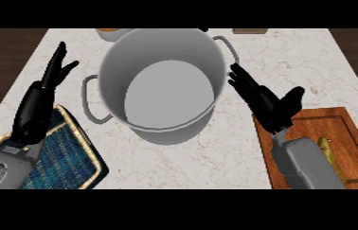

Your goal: Pick the pear from the cutting board and place it in the pot

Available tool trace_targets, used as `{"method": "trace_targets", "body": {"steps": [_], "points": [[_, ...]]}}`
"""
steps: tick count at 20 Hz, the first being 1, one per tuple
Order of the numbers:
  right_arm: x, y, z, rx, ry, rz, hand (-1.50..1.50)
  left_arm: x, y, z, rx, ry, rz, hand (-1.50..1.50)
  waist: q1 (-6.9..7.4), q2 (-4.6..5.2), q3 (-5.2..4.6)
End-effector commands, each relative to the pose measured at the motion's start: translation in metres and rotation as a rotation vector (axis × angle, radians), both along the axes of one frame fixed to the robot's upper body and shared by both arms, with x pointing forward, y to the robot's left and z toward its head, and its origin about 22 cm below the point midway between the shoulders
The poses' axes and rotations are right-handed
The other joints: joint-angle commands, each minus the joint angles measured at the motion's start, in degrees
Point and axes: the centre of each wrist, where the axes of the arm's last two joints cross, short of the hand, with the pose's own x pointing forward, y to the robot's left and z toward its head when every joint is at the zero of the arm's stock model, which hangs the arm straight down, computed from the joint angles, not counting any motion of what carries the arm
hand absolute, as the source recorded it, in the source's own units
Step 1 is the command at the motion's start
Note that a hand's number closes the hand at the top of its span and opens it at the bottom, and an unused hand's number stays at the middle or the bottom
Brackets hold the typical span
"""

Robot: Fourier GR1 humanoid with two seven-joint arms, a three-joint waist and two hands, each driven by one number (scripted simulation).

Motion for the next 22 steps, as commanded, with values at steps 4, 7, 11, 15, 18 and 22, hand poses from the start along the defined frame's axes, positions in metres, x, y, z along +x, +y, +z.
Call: {"method": "trace_targets", "body": {"steps": [4, 7, 11, 15, 18, 22], "points": [[-0.013, -0.042, -0.003, -0.036, -0.033, 0.098, -1.5, -0.009, -0.019, -0.026, -0.316, 0.212, 0.023, 0.0, -1.57, 1.18, -1.59], [0.003, -0.065, 0.065, -0.579, -0.249, 0.203, -1.5, -0.012, -0.026, -0.037, -0.346, 0.299, 0.028, 0.0, -1.15, -1.06, -4.25], [-0.024, -0.127, 0.067, -0.581, -0.527, -0.105, -1.5, -0.022, -0.023, -0.043, -0.536, 0.407, 0.083, 0.0, -6.14, -0.02, -1.48], [-0.063, -0.158, 0.077, -0.631, -0.67, -0.026, -1.5, -0.028, -0.019, -0.043, -0.568, 0.418, 0.081, 0.0, -6.73, 0.1, -1.53], [-0.085, -0.181, 0.094, -0.816, -0.646, 0.001, -1.5, -0.028, -0.014, -0.036, -0.556, 0.432, 0.069, 0.0, -6.35, 0.18, -1.64], [-0.101, -0.196, 0.131, -1.008, -0.579, 0.038, -1.5, -0.03, -0.02, -0.038, -0.576, 0.408, 0.064, 0.0, -5.51, 0.4, -1.74]]}}
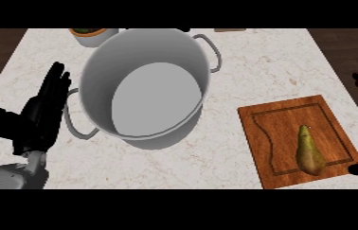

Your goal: Pick the pear from the cutting board and place it in the pot

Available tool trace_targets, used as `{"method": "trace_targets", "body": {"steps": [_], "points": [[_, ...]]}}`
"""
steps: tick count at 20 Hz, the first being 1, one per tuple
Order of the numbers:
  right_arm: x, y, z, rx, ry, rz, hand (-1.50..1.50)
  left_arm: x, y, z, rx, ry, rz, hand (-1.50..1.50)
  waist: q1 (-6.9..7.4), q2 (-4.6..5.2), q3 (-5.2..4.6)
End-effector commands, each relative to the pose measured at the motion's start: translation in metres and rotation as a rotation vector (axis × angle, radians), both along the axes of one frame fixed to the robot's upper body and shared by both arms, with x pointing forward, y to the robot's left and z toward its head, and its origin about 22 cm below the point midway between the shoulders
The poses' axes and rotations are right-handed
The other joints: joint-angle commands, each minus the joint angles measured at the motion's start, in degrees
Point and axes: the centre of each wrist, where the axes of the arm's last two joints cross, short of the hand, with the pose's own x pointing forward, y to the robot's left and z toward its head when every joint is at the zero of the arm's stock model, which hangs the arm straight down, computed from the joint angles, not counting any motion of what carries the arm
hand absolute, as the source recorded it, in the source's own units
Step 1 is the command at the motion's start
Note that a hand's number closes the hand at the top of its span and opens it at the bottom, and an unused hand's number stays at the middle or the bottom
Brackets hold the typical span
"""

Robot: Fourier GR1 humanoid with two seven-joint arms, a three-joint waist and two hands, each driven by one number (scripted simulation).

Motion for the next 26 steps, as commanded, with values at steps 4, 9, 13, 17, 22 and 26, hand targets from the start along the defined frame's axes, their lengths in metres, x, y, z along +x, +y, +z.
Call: {"method": "trace_targets", "body": {"steps": [4, 9, 13, 17, 22, 26], "points": [[-0.028, 0.002, 0.052, -0.309, 0.089, -0.045, -1.5, -0.012, -0.028, -0.01, -0.067, 0.095, -0.089, 0.0, 1.74, 0.73, -0.51], [-0.04, 0.014, 0.073, -0.438, 0.242, -0.108, -1.5, -0.007, -0.028, -0.008, -0.059, 0.084, -0.098, 0.0, 2.07, 0.97, -0.51], [-0.043, 0.018, 0.078, -0.449, 0.324, -0.192, -1.5, -0.003, -0.041, -0.01, -0.066, 0.095, -0.127, 0.0, 3.14, 1.25, -0.44], [-0.051, 0.033, 0.069, -0.472, 0.373, -0.229, -1.5, -0.011, -0.027, -0.017, -0.068, 0.096, -0.132, 0.0, 3.69, 1.16, -0.41], [-0.043, 0.037, 0.047, -0.51, 0.453, -0.277, -1.5, 0.001, -0.038, 0.002, -0.071, 0.098, -0.159, 0.0, 4.38, 1.37, -0.37], [-0.03, 0.029, 0.032, -0.581, 0.494, -0.303, -1.5, -0.004, -0.033, -0.011, -0.062, 0.09, -0.14, 0.0, 4.77, 1.46, -0.36]]}}
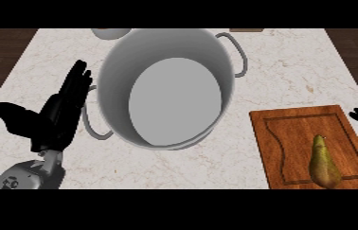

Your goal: Pick the pear from the cutting board and place it in the pot

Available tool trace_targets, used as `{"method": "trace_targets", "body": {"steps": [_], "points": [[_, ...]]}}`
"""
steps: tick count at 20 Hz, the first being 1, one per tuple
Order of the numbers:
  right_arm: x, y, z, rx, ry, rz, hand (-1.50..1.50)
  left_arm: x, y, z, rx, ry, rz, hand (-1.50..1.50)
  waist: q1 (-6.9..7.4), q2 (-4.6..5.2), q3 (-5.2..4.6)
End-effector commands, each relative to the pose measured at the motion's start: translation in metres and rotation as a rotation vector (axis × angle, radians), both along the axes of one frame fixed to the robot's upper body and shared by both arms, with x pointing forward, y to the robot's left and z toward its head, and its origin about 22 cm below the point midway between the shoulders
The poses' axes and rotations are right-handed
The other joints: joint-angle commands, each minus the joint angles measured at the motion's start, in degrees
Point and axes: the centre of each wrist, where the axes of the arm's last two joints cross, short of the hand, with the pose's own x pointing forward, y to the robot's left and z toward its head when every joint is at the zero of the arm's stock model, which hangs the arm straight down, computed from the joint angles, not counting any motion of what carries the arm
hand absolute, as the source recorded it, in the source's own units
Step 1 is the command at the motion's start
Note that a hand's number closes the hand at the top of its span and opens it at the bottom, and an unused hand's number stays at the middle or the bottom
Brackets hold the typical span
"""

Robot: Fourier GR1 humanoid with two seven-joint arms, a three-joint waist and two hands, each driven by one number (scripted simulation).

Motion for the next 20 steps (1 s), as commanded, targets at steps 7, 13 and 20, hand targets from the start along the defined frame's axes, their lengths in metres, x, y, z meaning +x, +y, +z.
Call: {"method": "trace_targets", "body": {"steps": [7, 13, 20], "points": [[-0.007, 0.013, -0.016, -0.063, 0.016, -0.038, -1.5, 0.005, 0.013, -0.023, -0.017, 0.057, -0.019, 0.0, -0.63, 0.28, -0.33], [-0.004, 0.029, -0.053, -0.006, -0.026, -0.039, -1.5, -0.016, -0.003, -0.019, -0.021, 0.088, -0.023, 0.0, -0.02, 0.24, -0.28], [0.009, 0.024, -0.056, -0.039, 0.0, -0.101, -1.5, -0.001, -0.004, -0.016, -0.041, 0.081, -0.037, 0.0, -0.29, 0.32, -0.3]]}}
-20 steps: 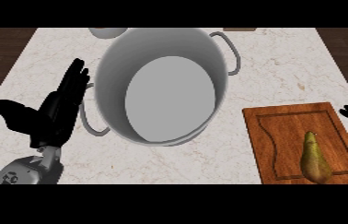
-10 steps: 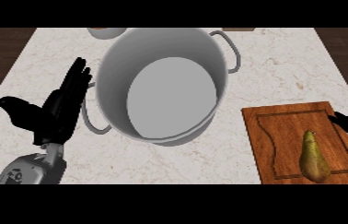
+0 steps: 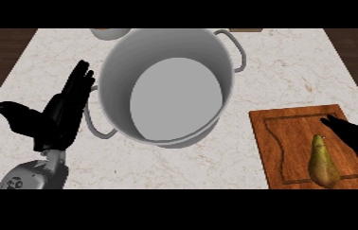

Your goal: Pick the pear from the cutting board and place it in the pot

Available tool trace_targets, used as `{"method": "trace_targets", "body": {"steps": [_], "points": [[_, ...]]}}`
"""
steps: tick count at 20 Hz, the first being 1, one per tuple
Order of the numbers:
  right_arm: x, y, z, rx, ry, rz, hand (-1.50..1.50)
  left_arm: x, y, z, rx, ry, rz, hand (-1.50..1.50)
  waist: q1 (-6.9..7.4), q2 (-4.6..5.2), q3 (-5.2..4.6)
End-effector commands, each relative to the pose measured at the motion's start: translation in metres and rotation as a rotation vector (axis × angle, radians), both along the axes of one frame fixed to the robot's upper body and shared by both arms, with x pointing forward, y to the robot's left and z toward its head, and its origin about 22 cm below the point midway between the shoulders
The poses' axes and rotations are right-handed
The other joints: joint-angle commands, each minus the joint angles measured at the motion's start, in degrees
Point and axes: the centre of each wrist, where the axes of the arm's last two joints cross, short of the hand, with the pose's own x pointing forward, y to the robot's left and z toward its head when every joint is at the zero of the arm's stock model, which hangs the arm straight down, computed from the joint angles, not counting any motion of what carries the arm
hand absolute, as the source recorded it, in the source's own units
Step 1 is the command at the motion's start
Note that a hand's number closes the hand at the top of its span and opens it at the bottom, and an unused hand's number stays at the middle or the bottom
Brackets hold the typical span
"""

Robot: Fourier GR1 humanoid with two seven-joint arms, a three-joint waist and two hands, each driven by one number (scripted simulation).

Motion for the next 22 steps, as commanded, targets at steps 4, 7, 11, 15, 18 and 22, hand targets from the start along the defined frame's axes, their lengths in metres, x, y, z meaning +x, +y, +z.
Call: {"method": "trace_targets", "body": {"steps": [4, 7, 11, 15, 18, 22], "points": [[-0.003, 0.015, -0.008, -0.069, 0.024, -0.066, -1.5, -0.004, 0.001, -0.018, -0.006, 0.069, -0.009, 0.0, -0.29, 0.33, -0.31], [0.019, 0.004, -0.022, -0.095, 0.048, -0.095, -1.5, 0.008, -0.004, -0.021, -0.022, 0.071, -0.026, 0.0, -0.03, 0.47, -0.3], [0.009, 0.016, -0.033, -0.108, 0.044, -0.064, -1.5, 0.004, -0.012, -0.019, -0.015, 0.078, -0.023, 0.0, -0.31, 0.33, -0.29], [0.034, 0.028, -0.046, -0.177, 0.092, -0.052, -1.5, -0.002, -0.014, -0.012, -0.028, 0.067, -0.028, 0.0, 0.3, 0.39, -0.29], [0.027, 0.001, -0.059, -0.2, 0.126, -0.08, -1.5, 0.003, -0.009, -0.027, 0.0, 0.084, -0.027, 0.0, -0.17, 0.44, -0.29], [0.039, 0.007, -0.081, -0.25, 0.144, -0.088, -1.5, 0.009, -0.013, -0.013, -0.014, 0.069, -0.025, 0.0, 0.0, 0.42, -0.28]]}}
